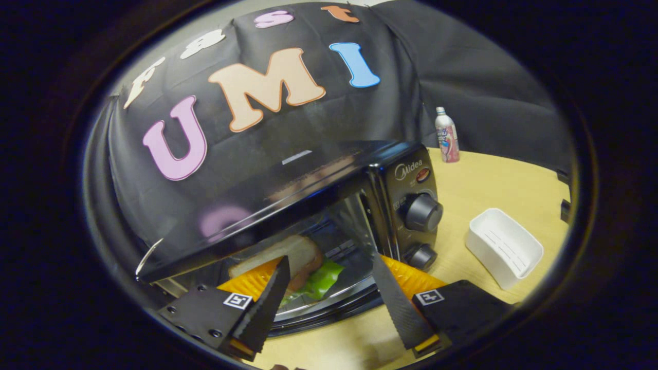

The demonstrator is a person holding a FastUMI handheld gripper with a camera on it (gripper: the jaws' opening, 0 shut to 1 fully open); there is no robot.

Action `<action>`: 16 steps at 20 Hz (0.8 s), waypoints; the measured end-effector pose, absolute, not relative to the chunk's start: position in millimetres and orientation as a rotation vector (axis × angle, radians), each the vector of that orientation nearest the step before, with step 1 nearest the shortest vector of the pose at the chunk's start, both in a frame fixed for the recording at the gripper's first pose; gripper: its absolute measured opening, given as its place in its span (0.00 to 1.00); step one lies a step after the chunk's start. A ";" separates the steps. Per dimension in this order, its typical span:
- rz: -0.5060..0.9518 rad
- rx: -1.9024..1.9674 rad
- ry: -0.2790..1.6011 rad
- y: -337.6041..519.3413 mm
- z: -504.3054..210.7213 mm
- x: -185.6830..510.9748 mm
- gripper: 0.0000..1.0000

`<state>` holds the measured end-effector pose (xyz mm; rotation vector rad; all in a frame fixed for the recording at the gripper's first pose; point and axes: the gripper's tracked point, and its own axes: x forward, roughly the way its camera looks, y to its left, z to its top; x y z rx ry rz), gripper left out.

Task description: Open the toaster oven, put the food inside, and close the toaster oven door.

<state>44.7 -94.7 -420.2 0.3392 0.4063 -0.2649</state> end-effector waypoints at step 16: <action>-0.230 0.254 0.444 -81.0 -390.0 -66.2 0.99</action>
